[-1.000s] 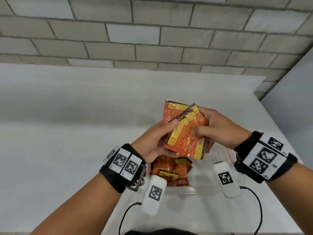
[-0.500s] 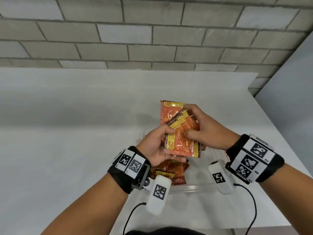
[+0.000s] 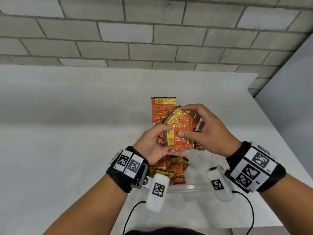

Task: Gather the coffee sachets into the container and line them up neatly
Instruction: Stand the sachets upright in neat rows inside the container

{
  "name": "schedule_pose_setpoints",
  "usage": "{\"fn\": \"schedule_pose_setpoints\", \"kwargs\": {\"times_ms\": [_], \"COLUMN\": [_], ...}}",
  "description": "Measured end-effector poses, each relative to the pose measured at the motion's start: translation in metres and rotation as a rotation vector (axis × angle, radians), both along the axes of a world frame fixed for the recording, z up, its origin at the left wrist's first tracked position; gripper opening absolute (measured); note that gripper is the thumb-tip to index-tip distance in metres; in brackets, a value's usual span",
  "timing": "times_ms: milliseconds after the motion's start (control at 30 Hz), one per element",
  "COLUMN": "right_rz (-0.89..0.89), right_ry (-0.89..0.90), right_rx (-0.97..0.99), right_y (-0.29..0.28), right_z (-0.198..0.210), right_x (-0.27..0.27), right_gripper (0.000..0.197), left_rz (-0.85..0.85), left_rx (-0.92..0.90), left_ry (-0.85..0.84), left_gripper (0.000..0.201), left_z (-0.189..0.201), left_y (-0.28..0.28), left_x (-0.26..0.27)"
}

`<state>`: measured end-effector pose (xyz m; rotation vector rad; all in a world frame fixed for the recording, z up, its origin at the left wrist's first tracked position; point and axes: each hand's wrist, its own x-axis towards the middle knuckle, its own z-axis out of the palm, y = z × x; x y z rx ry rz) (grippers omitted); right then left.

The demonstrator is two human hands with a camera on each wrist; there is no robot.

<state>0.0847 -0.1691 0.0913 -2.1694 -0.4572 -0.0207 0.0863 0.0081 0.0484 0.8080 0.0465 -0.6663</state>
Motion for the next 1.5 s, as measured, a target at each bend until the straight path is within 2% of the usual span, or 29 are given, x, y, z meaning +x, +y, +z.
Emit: {"fn": "schedule_pose_setpoints", "kwargs": {"times_ms": [133, 233, 333, 500, 600, 667, 700, 767, 833, 900, 933, 1067, 1133, 1333, 1500], "right_rz": [0.008, -0.016, -0.038, -0.195, -0.33, -0.326, -0.296, -0.223, -0.182, -0.181, -0.195, -0.175, -0.156, -0.11, -0.119], "right_ry": [-0.017, -0.026, -0.038, -0.07, -0.031, 0.047, 0.095, 0.18, 0.235, 0.248, 0.235, 0.198, 0.19, 0.226, 0.301], "right_rx": [0.114, 0.111, 0.084, 0.114, 0.23, 0.383, 0.481, 0.657, 0.712, 0.645, 0.577, 0.303, 0.223, 0.165, 0.22], "right_y": [0.001, 0.001, 0.0, -0.001, -0.004, -0.005, -0.005, -0.006, -0.007, -0.004, -0.002, 0.005, 0.006, 0.012, 0.015], "right_z": [-0.004, -0.004, -0.005, -0.01, -0.008, -0.004, -0.001, 0.002, 0.003, 0.003, 0.002, 0.001, 0.004, 0.014, 0.013], "right_x": [0.0, 0.0, 0.0, 0.001, 0.005, 0.006, 0.005, 0.003, 0.002, 0.0, 0.0, -0.005, -0.006, -0.009, -0.008], "right_gripper": [0.041, 0.029, 0.027, 0.024, 0.016, 0.011, 0.012, 0.033, 0.051, 0.043, 0.034, 0.028, 0.026, 0.023, 0.022], "left_rz": [-0.028, -0.014, 0.046, 0.081, 0.094, 0.118, 0.139, 0.182, 0.207, 0.21, 0.205, 0.165, 0.17, 0.196, 0.194], "left_rx": [-0.093, -0.06, -0.01, 0.008, 0.003, 0.011, 0.017, 0.029, 0.023, 0.017, 0.007, -0.061, -0.098, -0.131, -0.116], "left_ry": [-0.072, -0.106, -0.082, -0.045, 0.003, 0.038, 0.057, 0.085, 0.092, 0.074, 0.059, -0.015, -0.022, -0.037, -0.058], "left_gripper": [0.072, 0.062, 0.04, 0.062, 0.067, 0.073, 0.076, 0.071, 0.047, 0.023, 0.021, 0.044, 0.048, 0.041, 0.047], "left_z": [-0.004, -0.005, -0.002, 0.001, 0.002, 0.001, 0.001, 0.0, -0.002, -0.002, -0.002, 0.0, 0.0, -0.001, -0.003], "left_y": [0.0, -0.003, -0.004, -0.004, -0.001, -0.001, -0.001, -0.002, -0.003, -0.003, -0.003, -0.005, -0.007, -0.006, -0.006], "left_x": [-0.001, -0.003, -0.005, -0.001, 0.001, 0.001, 0.001, 0.002, 0.004, 0.004, 0.003, -0.001, -0.003, -0.001, -0.002]}}
